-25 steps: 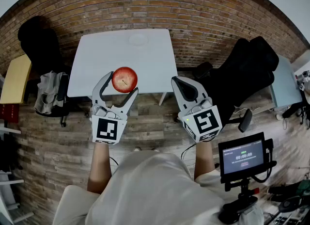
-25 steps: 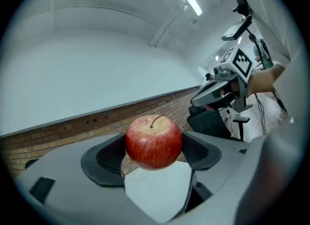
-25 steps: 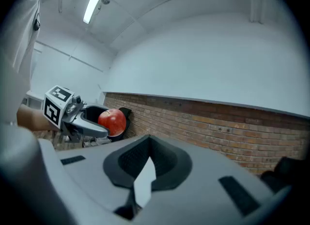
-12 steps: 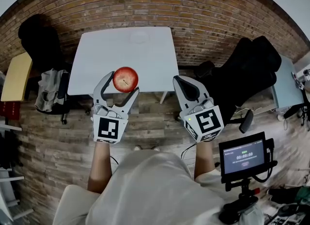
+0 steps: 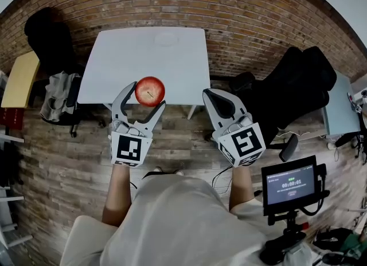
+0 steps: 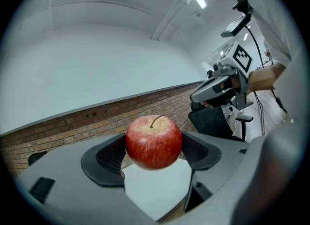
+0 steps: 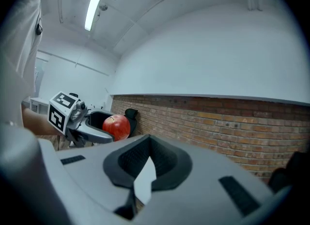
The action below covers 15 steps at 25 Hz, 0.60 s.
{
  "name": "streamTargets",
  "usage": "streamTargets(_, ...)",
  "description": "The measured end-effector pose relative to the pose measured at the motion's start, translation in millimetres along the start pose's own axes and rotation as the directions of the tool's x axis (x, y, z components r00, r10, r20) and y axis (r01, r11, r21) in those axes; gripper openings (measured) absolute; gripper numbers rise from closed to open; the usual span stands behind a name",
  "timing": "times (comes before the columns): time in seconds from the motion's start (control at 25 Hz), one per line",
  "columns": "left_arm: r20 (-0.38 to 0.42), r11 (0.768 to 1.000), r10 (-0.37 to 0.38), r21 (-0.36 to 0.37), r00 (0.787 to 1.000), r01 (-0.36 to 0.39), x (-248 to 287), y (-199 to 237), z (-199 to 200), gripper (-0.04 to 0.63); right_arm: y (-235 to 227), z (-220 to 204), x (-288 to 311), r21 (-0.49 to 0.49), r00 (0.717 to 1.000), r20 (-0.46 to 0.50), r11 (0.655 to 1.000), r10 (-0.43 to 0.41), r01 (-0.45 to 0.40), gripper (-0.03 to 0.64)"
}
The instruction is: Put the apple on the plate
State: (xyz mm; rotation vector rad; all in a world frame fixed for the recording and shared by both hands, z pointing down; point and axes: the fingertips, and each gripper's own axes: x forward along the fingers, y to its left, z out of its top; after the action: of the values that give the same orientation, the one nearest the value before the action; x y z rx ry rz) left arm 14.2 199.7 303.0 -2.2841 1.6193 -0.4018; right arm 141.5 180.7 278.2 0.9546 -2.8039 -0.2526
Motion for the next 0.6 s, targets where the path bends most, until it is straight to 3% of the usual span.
streamTargets(0.16, 0.003, 1.000, 0.014, -0.017, 1.000, -0.014, -2.4, -3.7, -4.8, 0.370, 1.8, -9.5, 0.8, 0.020, 1.000, -0.014, 1.000, 0.018, -0.018, 0.003)
streamTargets(0.4, 0.010, 0.999, 0.029, -0.028, 1.000, -0.029, 2.1, -14.5, -2.6, 0.370, -13.3, -24.2, -9.9, 0.135, 0.999, -0.028, 0.990, 0.035, -0.031, 0.003)
streamTargets(0.6, 0.019, 0.999, 0.020, -0.032, 1.000, -0.019, 18.4, -25.1, 11.5, 0.370, -28.9, -25.9, -25.3, 0.247, 0.996, 0.017, 0.964, 0.093, -0.094, 0.003)
